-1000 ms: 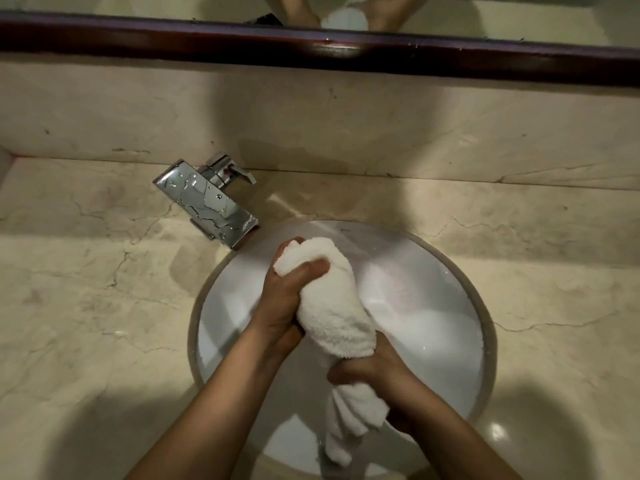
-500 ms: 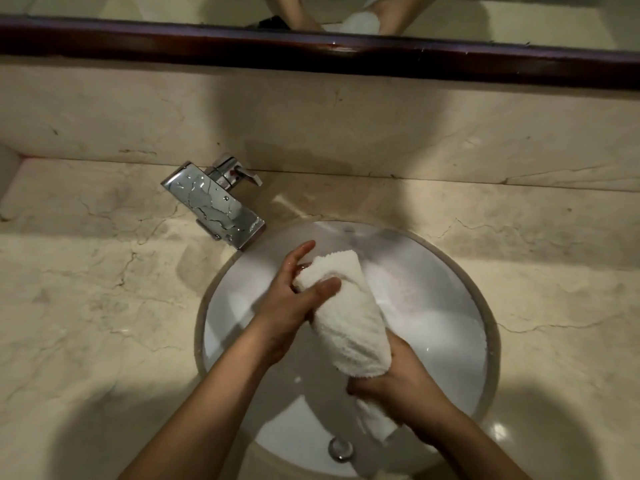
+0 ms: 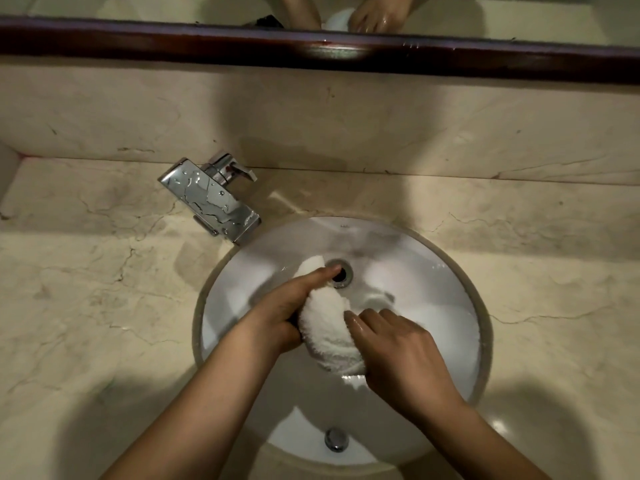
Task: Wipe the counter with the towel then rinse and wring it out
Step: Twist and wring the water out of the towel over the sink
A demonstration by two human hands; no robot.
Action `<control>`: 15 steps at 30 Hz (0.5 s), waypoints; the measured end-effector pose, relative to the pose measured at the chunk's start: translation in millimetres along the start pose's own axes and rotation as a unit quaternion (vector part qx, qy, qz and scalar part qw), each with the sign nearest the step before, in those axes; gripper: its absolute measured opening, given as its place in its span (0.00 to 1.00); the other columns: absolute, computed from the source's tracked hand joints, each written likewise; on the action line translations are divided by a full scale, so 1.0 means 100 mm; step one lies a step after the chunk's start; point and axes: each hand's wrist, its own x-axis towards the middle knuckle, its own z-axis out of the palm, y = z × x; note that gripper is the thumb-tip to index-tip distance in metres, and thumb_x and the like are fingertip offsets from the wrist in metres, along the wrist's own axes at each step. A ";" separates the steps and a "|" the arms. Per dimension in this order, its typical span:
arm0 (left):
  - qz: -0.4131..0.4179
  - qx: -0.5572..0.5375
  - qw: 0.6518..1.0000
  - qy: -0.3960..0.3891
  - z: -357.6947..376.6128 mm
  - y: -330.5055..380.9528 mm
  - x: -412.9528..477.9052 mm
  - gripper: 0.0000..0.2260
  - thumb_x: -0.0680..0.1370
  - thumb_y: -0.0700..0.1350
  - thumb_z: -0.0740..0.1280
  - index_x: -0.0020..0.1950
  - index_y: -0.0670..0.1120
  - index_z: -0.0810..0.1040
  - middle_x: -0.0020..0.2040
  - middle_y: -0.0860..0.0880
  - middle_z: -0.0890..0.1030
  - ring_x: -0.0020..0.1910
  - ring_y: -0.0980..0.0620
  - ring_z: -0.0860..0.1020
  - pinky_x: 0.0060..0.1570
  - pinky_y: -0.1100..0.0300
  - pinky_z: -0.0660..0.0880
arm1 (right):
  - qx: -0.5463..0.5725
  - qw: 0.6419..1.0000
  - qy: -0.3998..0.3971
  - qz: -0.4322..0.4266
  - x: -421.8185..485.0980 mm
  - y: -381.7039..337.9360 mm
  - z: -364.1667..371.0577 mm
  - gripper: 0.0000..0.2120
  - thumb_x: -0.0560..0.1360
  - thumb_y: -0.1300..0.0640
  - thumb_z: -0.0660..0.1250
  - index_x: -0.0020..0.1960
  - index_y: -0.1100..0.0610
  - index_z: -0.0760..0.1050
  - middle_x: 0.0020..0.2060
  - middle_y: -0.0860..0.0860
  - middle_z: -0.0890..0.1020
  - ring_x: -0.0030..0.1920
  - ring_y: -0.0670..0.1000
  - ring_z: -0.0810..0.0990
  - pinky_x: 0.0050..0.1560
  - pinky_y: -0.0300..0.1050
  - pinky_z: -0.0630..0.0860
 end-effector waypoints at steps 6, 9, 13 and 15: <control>0.075 -0.079 0.994 0.016 -0.02 0.03 -0.02 0.04 0.77 0.40 0.73 0.49 0.40 0.83 0.43 0.40 0.86 0.47 0.41 0.85 0.50 0.48 0.81 | 0.149 0.978 -0.080 0.121 -0.02 0.00 0.05 0.23 0.69 0.55 0.72 0.62 0.45 0.73 0.45 0.46 0.83 0.40 0.55 0.82 0.34 0.49 0.77; 0.142 -0.048 0.988 0.020 -0.01 -0.02 0.00 0.03 0.77 0.39 0.71 0.49 0.40 0.82 0.45 0.40 0.85 0.46 0.42 0.85 0.52 0.48 0.81 | 0.287 0.927 -0.122 0.206 0.04 -0.05 0.01 0.18 0.73 0.50 0.71 0.60 0.41 0.70 0.49 0.43 0.84 0.48 0.52 0.82 0.43 0.50 0.79; 0.228 -0.037 0.972 0.035 -0.02 -0.07 0.01 0.01 0.76 0.38 0.71 0.47 0.41 0.82 0.41 0.42 0.84 0.43 0.43 0.83 0.48 0.49 0.80 | 0.458 0.823 -0.176 0.285 0.08 -0.13 0.03 0.26 0.67 0.60 0.77 0.58 0.42 0.71 0.47 0.44 0.83 0.45 0.44 0.83 0.43 0.47 0.82; 0.258 -0.033 0.965 0.039 -0.02 -0.07 0.00 0.05 0.74 0.38 0.73 0.49 0.40 0.82 0.41 0.42 0.84 0.42 0.44 0.83 0.46 0.50 0.80 | 0.533 0.765 -0.190 0.308 0.10 -0.16 0.06 0.31 0.66 0.66 0.77 0.63 0.45 0.72 0.49 0.49 0.85 0.45 0.50 0.85 0.43 0.49 0.83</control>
